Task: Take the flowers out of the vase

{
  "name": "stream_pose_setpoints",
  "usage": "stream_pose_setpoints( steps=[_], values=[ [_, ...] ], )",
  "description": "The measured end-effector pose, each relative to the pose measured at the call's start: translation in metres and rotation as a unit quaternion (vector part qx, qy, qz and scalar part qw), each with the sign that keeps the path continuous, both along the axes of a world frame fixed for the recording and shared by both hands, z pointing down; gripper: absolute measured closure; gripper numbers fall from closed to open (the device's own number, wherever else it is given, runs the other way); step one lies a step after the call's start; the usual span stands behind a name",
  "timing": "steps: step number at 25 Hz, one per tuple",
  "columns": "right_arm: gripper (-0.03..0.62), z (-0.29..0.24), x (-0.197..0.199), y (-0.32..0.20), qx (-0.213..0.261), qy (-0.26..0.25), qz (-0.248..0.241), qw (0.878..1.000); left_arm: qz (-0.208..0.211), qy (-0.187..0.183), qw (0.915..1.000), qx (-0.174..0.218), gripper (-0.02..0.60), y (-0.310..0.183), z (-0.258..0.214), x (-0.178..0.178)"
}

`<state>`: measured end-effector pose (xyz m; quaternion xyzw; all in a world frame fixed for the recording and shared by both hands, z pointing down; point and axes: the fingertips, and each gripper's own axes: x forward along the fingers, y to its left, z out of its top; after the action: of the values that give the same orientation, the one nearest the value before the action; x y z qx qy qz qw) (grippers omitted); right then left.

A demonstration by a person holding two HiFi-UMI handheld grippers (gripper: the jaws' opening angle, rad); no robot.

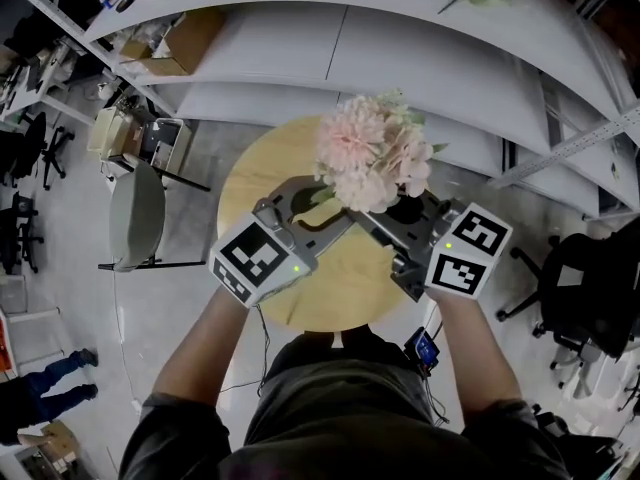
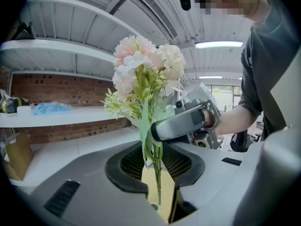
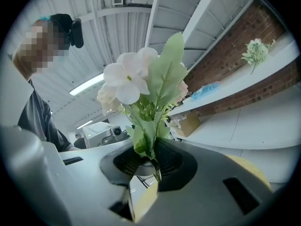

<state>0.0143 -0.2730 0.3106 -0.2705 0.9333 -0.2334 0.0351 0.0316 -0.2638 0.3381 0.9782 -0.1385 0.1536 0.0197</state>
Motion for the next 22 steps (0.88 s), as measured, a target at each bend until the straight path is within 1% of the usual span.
stream_pose_setpoints(
  steps=[2, 9, 14, 22],
  values=[
    [0.513, -0.013, 0.001, -0.001, 0.012, 0.000, 0.001, 1.000, 0.002, 0.006, 1.0000, 0.002, 0.482, -0.001, -0.012, 0.000],
    [0.517, -0.053, -0.003, -0.002, 0.041, 0.004, 0.000, 0.999, 0.008, 0.008, 0.9995, 0.028, 0.488, -0.004, -0.052, -0.003],
    [0.519, -0.061, -0.003, 0.002, 0.046, 0.009, 0.003, 0.999, 0.004, 0.018, 0.9997, 0.014, 0.491, 0.001, -0.059, -0.003],
    [0.525, -0.055, -0.003, 0.001, 0.032, 0.007, 0.006, 0.999, -0.005, 0.011, 0.9999, 0.006, 0.495, 0.000, -0.053, -0.004]
  ],
)
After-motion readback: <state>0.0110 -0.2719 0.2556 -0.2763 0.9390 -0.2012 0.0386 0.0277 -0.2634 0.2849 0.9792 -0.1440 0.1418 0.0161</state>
